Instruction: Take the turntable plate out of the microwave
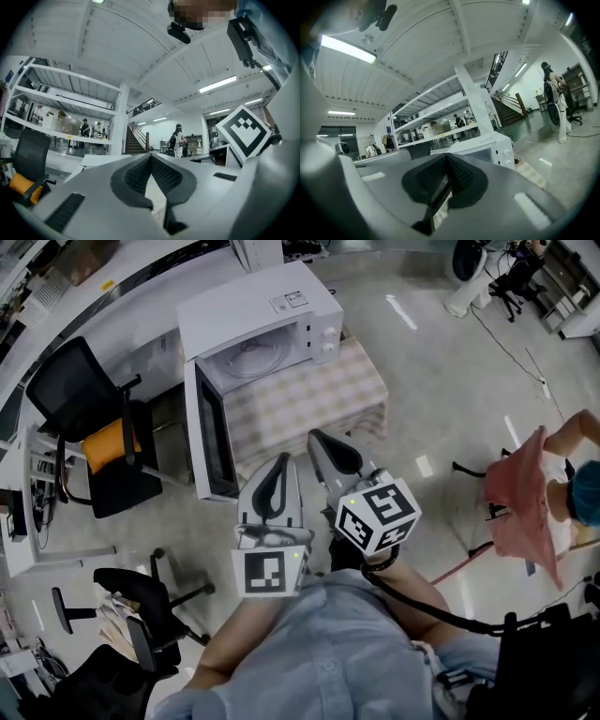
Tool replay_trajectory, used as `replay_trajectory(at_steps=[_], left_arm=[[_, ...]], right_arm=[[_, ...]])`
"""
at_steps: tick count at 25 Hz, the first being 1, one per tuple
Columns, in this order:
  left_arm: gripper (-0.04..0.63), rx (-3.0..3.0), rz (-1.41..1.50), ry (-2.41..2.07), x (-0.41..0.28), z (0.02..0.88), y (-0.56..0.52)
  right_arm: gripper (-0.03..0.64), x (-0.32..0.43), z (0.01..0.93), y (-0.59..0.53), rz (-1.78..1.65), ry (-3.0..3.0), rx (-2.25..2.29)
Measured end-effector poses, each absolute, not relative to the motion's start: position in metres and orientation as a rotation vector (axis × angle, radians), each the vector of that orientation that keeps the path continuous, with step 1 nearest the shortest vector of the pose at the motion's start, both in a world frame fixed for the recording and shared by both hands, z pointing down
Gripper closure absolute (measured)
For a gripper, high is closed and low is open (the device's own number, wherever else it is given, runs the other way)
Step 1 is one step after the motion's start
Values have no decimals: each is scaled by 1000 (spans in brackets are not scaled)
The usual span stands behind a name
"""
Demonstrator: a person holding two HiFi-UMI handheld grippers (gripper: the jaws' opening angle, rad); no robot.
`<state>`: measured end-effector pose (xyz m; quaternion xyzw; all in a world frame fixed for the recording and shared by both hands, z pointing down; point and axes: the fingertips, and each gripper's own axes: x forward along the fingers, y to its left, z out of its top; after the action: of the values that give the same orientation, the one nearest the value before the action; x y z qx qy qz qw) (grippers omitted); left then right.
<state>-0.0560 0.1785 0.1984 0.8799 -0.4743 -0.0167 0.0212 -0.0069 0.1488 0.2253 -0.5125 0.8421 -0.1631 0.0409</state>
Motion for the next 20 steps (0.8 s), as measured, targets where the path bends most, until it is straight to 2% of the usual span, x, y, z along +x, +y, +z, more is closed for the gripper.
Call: replay_trajectory(at_steps=[11, 20], left_arm=[[588, 2621, 1, -1661, -9, 204, 98], [588, 2568, 46, -1782, 4, 199, 62]], right_arm=[[615, 37, 243, 66, -614, 2658, -1377], [615, 56, 241, 19, -638, 2681, -1275]])
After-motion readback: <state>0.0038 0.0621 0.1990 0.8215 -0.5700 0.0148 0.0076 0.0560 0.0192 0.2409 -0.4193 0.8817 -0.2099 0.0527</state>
